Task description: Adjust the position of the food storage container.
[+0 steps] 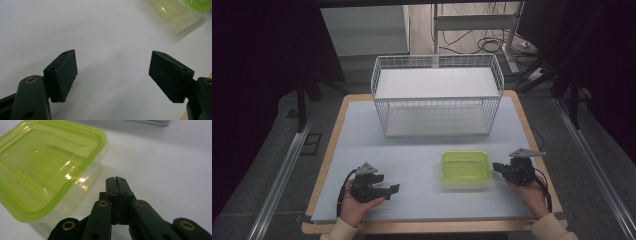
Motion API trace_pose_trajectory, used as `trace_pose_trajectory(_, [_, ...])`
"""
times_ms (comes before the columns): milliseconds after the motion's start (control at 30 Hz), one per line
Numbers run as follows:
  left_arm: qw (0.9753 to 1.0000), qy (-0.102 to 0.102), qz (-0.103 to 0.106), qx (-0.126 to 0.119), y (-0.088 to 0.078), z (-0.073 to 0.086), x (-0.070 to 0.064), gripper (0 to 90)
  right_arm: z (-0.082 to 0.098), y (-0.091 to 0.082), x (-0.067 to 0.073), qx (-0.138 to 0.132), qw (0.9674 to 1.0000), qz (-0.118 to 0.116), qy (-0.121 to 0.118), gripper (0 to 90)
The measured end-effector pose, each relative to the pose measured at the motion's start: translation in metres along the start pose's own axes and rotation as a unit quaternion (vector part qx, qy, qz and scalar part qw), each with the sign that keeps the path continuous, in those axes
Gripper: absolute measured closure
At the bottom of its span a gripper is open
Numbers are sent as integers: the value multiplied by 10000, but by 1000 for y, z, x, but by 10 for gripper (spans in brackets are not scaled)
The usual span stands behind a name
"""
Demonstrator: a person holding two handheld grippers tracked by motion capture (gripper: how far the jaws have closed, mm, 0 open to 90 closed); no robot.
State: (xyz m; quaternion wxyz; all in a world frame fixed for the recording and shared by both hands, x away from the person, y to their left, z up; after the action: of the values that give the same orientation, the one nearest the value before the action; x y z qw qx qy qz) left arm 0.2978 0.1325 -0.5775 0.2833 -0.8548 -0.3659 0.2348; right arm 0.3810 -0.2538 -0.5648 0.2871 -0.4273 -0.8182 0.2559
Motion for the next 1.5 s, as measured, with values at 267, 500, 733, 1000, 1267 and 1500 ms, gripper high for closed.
trace_pose_trajectory(267, [10000,-9,3,-14,0,0,0,222,1,12,10,142,9996,-241,-80,900])
trace_pose_trajectory(500, [10000,15,7,11,0,0,0,222,-1,17,14,148,9995,-198,-178,900])
trace_pose_trajectory(733, [10000,11,8,4,0,0,0,222,-5,22,24,139,9992,-177,-319,900])
trace_pose_trajectory(1000, [10000,2,15,7,0,0,0,222,-8,31,41,158,9984,-223,-492,900])
trace_pose_trajectory(1267, [10000,-4,17,-14,-1,0,0,222,-6,43,69,264,9959,-340,-795,900])
trace_pose_trajectory(1500, [10000,9,15,3,0,0,0,222,-7,50,83,267,9950,-394,-876,900])
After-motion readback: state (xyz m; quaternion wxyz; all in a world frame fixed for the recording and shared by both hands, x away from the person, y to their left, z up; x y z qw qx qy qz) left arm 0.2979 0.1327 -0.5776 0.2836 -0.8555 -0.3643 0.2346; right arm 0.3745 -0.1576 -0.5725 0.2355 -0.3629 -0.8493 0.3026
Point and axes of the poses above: each handheld gripper's, and its own axes: y roughly forward along the jaws, z roughly out of its underside, x roughly to its left, the point moved 8 cm from there along y, roughly forward along the jaws, and after that the axes turned 9 degrees about y, right-handed, at the moved point
